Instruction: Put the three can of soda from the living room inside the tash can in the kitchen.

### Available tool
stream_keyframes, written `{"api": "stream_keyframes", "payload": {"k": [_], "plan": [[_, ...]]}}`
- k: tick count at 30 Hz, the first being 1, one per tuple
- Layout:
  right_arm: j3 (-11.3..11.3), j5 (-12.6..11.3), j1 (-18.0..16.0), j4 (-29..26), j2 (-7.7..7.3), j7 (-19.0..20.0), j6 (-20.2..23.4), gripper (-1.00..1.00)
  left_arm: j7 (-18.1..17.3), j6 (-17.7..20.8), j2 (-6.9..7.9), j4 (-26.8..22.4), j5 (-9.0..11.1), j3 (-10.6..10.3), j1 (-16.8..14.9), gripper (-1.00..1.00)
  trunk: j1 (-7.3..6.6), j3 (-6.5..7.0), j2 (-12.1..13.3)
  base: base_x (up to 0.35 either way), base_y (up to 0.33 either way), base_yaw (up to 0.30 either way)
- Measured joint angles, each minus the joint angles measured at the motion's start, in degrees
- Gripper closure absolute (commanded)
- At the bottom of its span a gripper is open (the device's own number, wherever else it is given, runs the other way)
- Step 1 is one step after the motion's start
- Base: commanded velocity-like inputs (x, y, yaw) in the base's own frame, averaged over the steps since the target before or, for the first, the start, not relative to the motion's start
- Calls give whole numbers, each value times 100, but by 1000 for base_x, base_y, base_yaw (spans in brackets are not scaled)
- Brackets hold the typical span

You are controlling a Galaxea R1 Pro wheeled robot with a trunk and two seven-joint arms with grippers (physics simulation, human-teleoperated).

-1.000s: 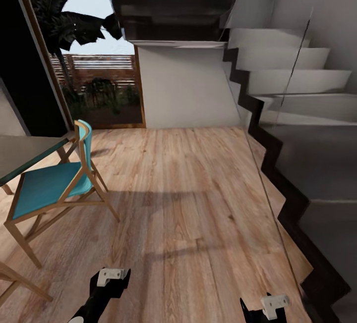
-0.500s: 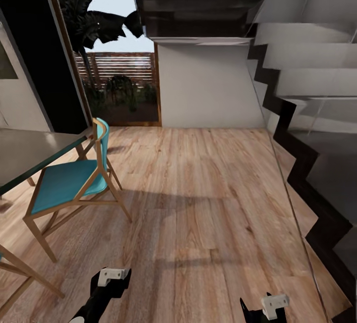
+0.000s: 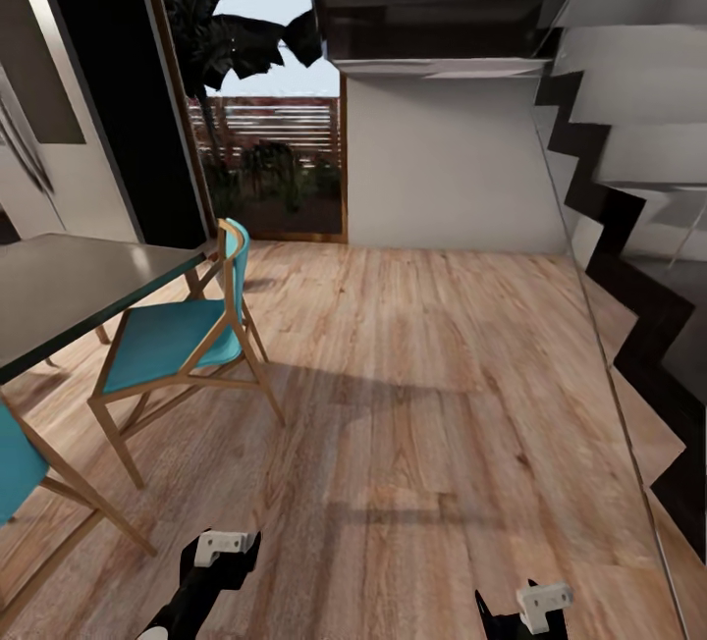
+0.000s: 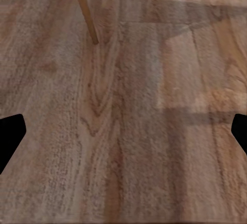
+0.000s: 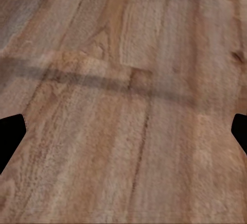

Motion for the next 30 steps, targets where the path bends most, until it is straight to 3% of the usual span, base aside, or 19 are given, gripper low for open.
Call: {"api": "stream_keyframes", "payload": {"k": [8, 30], "plan": [[2, 0, 0, 0, -2, 2, 0, -100, -3, 0, 0, -1, 0, 0, 2, -100, 176, -186, -321, 0, 0, 200], [-23, -58, 3, -9, -9, -13, 8, -100, -20, 1, 0, -8, -5, 0, 0, -100, 176, -305, -322, 15, -5, 42]]}}
